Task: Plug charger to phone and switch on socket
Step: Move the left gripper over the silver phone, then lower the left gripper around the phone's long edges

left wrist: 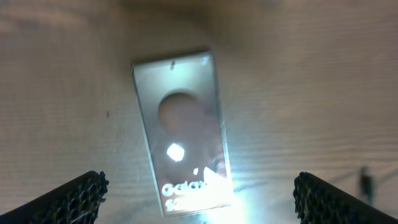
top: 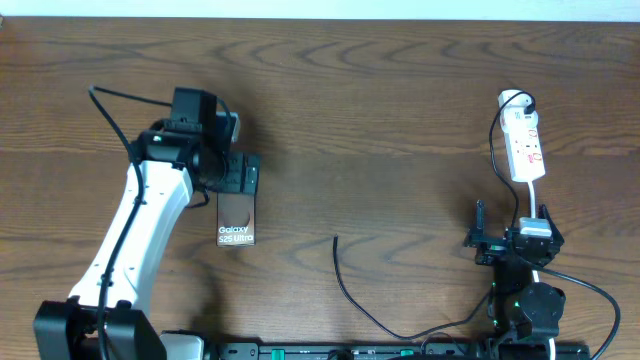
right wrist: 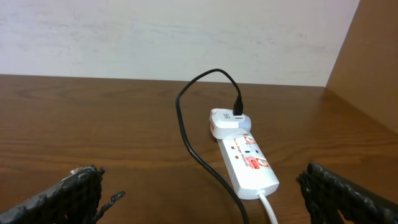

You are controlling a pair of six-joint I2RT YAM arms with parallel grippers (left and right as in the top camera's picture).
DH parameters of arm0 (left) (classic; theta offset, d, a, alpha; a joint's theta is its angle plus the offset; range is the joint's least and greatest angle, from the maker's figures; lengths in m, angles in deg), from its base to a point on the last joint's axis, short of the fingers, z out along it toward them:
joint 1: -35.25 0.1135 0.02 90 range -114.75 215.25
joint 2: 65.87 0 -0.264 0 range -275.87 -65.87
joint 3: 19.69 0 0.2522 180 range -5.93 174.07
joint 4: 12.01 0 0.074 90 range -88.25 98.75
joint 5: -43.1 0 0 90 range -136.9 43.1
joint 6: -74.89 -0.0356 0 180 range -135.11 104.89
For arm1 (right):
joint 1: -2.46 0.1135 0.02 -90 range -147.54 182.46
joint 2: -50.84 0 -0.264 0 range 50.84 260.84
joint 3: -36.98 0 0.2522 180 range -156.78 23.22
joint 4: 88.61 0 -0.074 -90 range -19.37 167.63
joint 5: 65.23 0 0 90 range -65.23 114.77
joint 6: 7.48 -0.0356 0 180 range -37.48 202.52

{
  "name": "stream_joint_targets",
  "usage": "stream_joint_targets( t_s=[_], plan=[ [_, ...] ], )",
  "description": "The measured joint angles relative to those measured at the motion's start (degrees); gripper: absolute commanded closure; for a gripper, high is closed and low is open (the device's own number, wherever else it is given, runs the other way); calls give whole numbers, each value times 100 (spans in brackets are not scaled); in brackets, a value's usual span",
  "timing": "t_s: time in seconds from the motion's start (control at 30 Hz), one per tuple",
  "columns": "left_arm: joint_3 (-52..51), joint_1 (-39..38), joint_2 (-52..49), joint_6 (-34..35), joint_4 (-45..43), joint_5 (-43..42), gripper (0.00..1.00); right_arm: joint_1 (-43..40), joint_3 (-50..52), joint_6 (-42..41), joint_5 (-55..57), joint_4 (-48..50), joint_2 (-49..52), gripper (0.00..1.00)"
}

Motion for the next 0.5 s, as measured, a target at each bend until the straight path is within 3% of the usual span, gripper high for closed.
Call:
stream_joint_targets(
  t_s=[0.5],
  plan=[
    [-1187,0,0,566,-1156,396,2,0,0,0,0,0,0,1]
  ],
)
